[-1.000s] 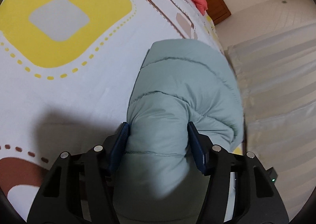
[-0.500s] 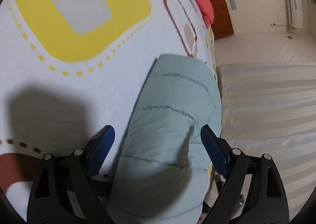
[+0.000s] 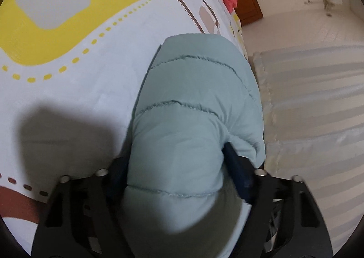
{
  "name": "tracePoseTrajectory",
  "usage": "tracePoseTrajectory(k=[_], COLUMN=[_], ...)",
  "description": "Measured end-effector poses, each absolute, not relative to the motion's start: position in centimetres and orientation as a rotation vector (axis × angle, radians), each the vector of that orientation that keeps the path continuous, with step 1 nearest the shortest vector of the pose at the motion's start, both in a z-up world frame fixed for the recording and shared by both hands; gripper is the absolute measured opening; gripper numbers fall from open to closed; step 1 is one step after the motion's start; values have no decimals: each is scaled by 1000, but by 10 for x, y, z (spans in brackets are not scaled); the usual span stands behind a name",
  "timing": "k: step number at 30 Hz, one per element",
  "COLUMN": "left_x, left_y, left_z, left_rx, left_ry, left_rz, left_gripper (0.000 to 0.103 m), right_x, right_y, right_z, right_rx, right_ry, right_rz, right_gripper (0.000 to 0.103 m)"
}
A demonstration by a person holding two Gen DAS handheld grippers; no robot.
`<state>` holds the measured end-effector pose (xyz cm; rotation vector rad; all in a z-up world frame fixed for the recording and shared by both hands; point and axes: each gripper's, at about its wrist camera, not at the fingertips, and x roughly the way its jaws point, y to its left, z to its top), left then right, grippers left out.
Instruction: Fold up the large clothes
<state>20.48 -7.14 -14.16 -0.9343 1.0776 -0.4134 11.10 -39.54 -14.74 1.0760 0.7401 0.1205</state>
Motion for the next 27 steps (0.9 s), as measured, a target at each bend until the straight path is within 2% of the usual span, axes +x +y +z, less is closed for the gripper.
tracePoseTrajectory(k=[6,9,18,27], left_x=[199,197,222,260], left_y=[-69,-62,-20,27], left_z=[-134,-124,-89,-79], left_rx=[-921,-908,-872,-857], left_ry=[1056,1035,914,855], left_rz=[-392,-387,-351,-273], left_gripper=[44,40,38,38], right_x=[104,104,159,220], right_y=[-383,-371,-319,-271], right_z=[-140,-126,-100,-100], right_rx=[1051,1014,972,953], right_ry=[716,692,666,689], right_rz=[110,116,215,298], right_gripper=[31,28,27,27])
